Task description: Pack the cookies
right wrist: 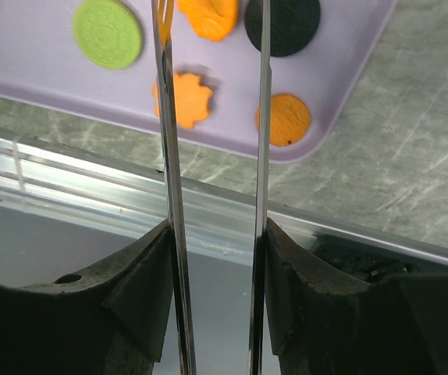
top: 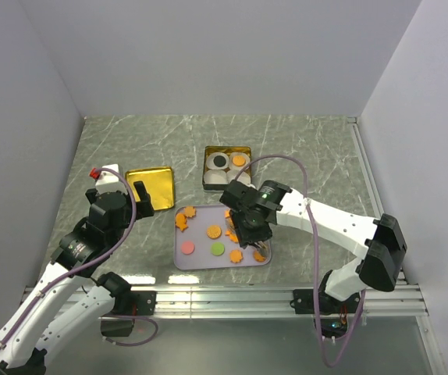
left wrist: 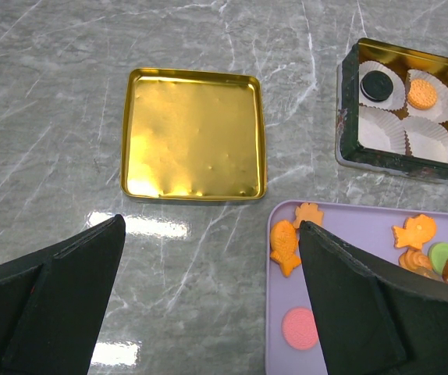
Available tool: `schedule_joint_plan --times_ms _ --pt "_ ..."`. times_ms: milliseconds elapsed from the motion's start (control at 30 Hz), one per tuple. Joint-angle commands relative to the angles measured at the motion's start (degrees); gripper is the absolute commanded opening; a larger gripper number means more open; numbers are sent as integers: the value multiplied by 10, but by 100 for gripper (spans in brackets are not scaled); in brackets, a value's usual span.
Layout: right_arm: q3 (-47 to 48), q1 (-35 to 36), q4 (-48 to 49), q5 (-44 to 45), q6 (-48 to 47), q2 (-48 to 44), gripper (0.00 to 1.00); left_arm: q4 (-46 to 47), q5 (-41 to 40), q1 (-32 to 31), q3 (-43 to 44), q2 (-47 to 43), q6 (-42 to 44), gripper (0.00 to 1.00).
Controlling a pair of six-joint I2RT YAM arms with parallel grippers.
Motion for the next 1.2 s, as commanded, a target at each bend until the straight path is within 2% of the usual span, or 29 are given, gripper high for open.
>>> schedule_joint_plan --times_ms 0,367,767,1000,1167 --pt "41 -4 10 -8 -10 20 51 20 4 0 2 1 9 99" --pt "-11 -3 9 -63 -23 -2 52 22 4 0 1 2 11 99" --pt "-24 3 -21 -51 -12 -20 51 23 8 -1 1 -2 13 99" --pt "-17 6 -19 -52 -10 -13 35 25 11 0 -1 -4 14 99" --pt "3 6 -25 -46 -12 -13 31 25 13 -1 -1 -7 14 99"
